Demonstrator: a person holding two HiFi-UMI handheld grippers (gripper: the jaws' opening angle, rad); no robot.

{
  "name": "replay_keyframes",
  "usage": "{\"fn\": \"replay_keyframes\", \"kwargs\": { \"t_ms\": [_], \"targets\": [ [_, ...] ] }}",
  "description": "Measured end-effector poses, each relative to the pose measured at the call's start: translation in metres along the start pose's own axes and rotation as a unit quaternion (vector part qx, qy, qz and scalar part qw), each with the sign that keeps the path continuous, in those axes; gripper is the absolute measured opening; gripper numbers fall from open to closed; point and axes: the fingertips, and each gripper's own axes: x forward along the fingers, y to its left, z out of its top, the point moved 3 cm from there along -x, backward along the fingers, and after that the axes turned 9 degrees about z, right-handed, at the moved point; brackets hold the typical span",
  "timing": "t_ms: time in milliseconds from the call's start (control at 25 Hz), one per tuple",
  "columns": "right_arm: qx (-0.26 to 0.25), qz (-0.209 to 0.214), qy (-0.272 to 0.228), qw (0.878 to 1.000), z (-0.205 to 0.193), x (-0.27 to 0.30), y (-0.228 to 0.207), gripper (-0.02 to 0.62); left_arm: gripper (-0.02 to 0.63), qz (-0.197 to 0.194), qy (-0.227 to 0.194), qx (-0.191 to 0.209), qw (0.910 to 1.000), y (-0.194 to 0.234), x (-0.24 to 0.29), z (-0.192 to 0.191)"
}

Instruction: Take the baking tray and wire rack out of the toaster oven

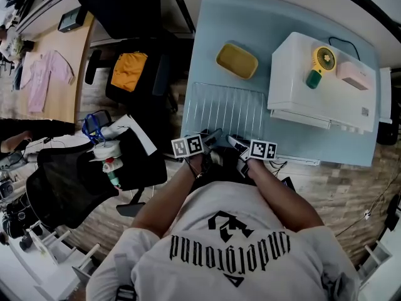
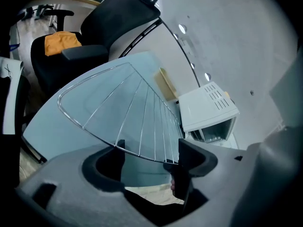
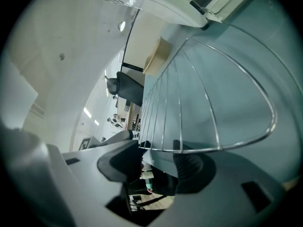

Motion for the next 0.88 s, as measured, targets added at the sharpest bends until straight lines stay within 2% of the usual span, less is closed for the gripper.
{"fn": "replay_keyframes", "kwargs": {
  "t_ms": [200,480,680,880],
  "targets": [
    [-0.011,-0.025,0.022,0.999,-0.009,-0.003,0.000,0.230,0.377,0.017,0.026,0.035,0.9989,0.002,-0.010,-0.006],
    [-0.033,-0.068,0.032,0.997,-0.021,-0.010,0.001,0.255,0.382,0.024,0.040,0.058,0.9972,0.010,-0.025,-0.017],
    [-0.054,-0.074,0.020,0.996,-0.025,-0.011,0.010,0.261,0.382,0.016,0.028,0.077,0.9966,0.008,-0.040,-0.015],
    [-0.112,-0.075,0.001,0.991,-0.023,-0.015,0.033,0.261,0.382,0.003,0.007,0.134,0.9910,-0.007,-0.059,-0.005]
  ]
}}
